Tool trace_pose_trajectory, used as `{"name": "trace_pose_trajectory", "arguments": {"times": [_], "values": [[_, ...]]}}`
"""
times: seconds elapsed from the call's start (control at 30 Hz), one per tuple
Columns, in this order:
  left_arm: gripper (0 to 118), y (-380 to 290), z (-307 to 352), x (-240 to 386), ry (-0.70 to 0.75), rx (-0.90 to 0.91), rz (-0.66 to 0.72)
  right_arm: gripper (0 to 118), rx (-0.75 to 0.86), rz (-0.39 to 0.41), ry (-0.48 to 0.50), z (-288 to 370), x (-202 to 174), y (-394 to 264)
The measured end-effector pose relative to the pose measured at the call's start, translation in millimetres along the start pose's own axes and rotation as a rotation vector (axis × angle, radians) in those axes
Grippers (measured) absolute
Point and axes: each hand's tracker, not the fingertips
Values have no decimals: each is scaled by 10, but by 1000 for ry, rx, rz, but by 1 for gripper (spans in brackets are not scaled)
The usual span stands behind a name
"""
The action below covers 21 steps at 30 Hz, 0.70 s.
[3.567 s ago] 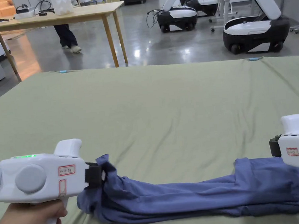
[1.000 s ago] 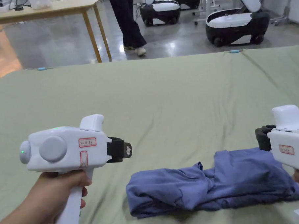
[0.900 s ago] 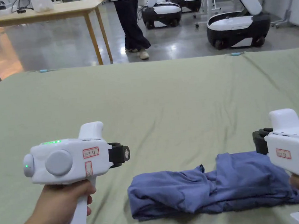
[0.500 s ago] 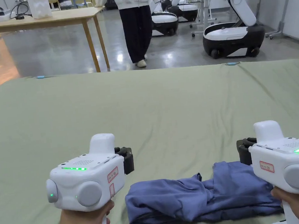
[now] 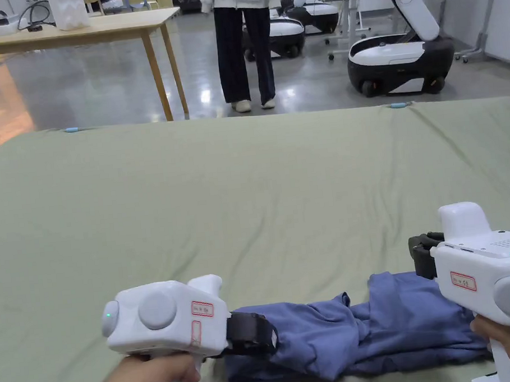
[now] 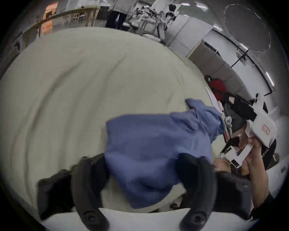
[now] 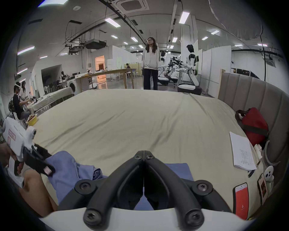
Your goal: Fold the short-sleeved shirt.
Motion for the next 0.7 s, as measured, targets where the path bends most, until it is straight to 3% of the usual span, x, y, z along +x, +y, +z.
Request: {"name": "trace_pose_trajectory", "arguments": {"times": [0.03,0.13,0.2,0.53,0.7], "values": [[70,-12,-71,38,0,-37,-2,1,-5,-1,-1,-13,-6,-14],[50,-39,-143,95,32,-31,-36,1,-14,-4,-1,1,-32,-42],[20,-40,-82,102,15,-9,-28,1,-14,0,1,25,-37,-62],[17,70,166,-40,2,0,-53,1,1,15,-31,56,37,-45],[17,158,604,-454,151,12,-44,1,38,18,-31,92,60,28]]}}
